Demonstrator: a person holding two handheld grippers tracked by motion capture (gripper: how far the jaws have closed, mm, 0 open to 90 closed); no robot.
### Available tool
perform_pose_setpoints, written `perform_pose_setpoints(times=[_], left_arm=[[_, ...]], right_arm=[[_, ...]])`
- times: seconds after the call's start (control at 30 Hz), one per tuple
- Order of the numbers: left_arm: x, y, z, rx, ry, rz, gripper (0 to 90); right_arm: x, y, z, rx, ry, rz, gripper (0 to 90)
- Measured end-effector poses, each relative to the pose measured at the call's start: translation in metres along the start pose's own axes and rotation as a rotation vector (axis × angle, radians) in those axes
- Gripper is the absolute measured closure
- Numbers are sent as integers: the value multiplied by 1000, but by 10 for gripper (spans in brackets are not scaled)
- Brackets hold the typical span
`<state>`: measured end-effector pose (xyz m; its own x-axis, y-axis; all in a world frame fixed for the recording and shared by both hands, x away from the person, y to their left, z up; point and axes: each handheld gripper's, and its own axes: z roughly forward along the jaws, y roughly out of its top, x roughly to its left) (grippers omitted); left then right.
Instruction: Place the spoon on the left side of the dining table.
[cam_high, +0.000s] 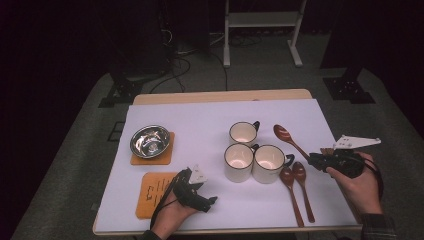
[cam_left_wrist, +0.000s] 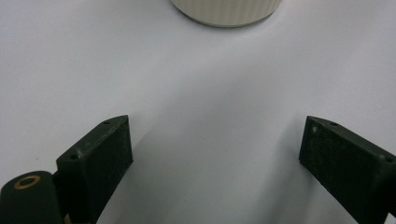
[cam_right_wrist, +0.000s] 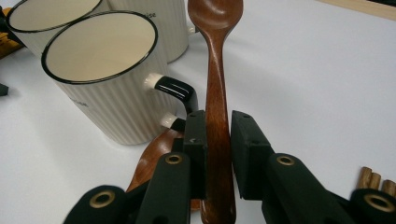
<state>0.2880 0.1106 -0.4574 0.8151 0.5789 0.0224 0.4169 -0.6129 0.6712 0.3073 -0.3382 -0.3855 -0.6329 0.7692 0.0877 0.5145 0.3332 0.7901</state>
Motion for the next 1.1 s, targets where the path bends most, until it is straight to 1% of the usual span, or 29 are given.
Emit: perform_pose_setpoints(times=[0.27, 0.6, 0.87, 1.1], left_arm=[[0, 0, 0, 2, 0, 2, 85], [0, 0, 0, 2, 0, 2, 85], [0, 0, 0, 2, -1, 2, 85], [0, 0, 0, 2, -1, 2, 85]], right_arm=[[2, 5, 1, -8, 28, -9, 761], [5, 10, 5, -9, 48, -22, 761], [7, 14, 6, -9, 75, -18, 761], [10, 18, 8, -8, 91, -31, 761]])
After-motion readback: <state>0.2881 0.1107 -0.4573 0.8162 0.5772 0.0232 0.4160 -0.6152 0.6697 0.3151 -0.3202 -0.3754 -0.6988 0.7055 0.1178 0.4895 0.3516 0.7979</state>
